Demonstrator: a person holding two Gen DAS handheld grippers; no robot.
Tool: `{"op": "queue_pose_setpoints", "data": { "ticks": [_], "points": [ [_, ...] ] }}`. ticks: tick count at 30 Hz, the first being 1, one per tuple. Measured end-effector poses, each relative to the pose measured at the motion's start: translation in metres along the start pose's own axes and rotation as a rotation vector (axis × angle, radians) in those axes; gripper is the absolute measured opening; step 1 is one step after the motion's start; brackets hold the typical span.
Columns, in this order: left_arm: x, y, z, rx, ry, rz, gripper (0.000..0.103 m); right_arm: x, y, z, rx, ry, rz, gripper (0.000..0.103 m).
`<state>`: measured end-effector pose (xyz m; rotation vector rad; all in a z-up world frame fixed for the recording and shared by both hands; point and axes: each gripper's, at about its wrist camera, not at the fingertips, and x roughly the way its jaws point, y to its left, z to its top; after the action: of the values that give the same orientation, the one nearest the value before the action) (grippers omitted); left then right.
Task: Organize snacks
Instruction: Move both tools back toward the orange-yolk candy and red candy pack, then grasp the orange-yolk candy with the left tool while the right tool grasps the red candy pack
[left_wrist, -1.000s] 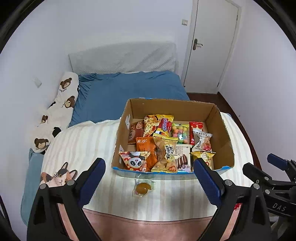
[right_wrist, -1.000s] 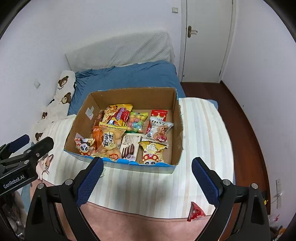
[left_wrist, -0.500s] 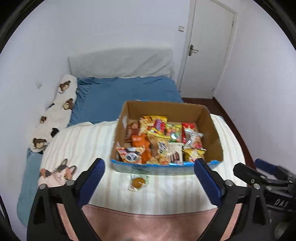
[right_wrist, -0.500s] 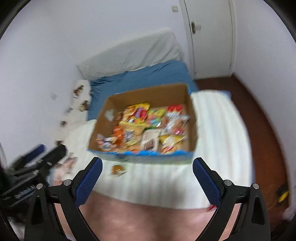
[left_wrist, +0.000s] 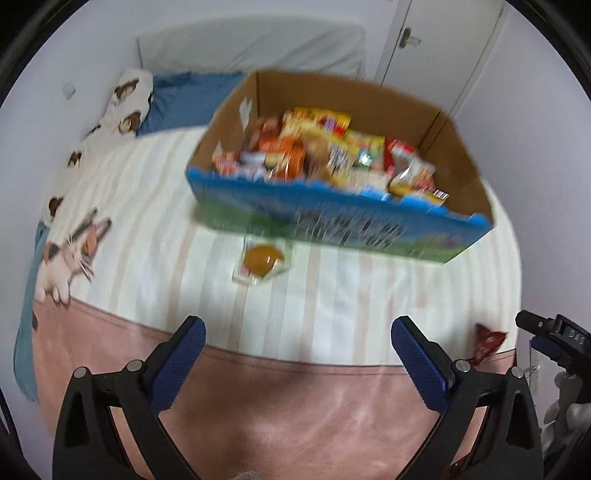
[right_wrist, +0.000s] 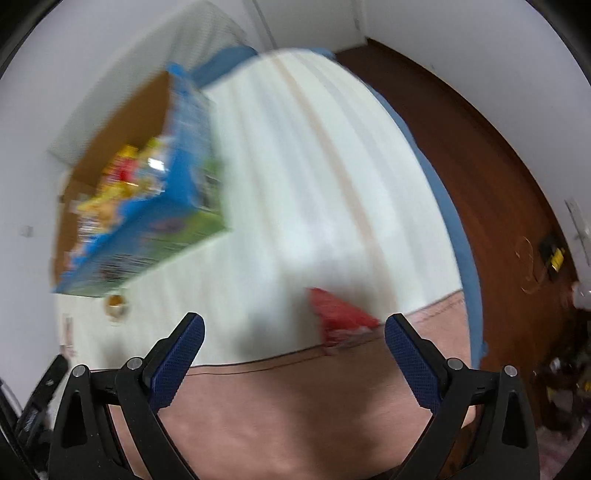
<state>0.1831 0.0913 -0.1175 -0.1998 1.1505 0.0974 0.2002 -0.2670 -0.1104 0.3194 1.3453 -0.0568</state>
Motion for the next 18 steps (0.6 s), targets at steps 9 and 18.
{"op": "queue_pose_setpoints", "data": {
  "ticks": [9, 18],
  "points": [
    [0.031, 0.037, -0.016, -0.036, 0.043, 0.098, 0.103, 0.081, -0.021, -0.014, 0.040, 0.112, -0.046, 0.070],
    [0.065, 0.062, 0.032, -0.062, 0.101, 0.079, 0.103, 0.086, 0.037, -0.028, -0.086, 0.096, 0.014, 0.056]
  ]
}}
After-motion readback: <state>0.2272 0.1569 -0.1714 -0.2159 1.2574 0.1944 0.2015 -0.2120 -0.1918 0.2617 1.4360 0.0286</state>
